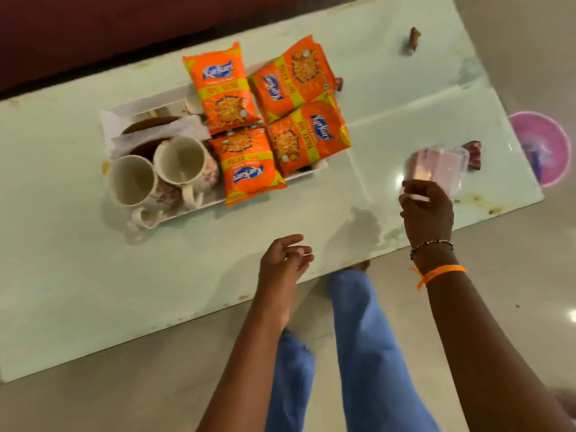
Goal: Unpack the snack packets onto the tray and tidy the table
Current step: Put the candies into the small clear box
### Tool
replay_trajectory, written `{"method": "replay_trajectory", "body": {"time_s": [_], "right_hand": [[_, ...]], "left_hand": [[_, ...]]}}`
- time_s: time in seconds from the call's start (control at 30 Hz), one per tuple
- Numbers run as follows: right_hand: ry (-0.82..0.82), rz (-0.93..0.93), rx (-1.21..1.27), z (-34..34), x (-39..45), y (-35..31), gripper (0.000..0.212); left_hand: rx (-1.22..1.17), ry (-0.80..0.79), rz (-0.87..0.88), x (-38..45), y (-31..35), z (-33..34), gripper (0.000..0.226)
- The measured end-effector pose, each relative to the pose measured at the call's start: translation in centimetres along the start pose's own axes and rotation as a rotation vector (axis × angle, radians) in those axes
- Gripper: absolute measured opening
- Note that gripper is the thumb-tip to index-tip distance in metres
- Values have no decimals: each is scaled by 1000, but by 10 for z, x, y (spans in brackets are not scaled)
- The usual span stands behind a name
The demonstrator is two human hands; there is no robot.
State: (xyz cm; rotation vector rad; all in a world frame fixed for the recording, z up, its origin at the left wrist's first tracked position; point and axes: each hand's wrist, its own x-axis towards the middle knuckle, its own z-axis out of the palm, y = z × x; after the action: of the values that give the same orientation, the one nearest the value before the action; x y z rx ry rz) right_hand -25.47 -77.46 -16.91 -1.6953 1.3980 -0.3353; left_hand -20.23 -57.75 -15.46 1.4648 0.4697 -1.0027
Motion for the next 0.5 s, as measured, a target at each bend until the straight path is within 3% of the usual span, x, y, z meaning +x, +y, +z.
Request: {"method": "replay_trajectory", "body": {"time_s": [0.13,0.3,0.37,0.5], "right_hand": [[164,-90,-306,-13,42,22,46],[121,-29,-645,-16,86,30,81],[39,-28,-632,-24,105,30,85],[-149,-77,-282,-44,130,25,91]], "left_hand": [[121,-131,-69,14,-8,62,24],[276,-158,-158,34,-5,128,20],[278,-150,-184,43,-1,153,18],[215,-176,-319,62,13,197,25]]}}
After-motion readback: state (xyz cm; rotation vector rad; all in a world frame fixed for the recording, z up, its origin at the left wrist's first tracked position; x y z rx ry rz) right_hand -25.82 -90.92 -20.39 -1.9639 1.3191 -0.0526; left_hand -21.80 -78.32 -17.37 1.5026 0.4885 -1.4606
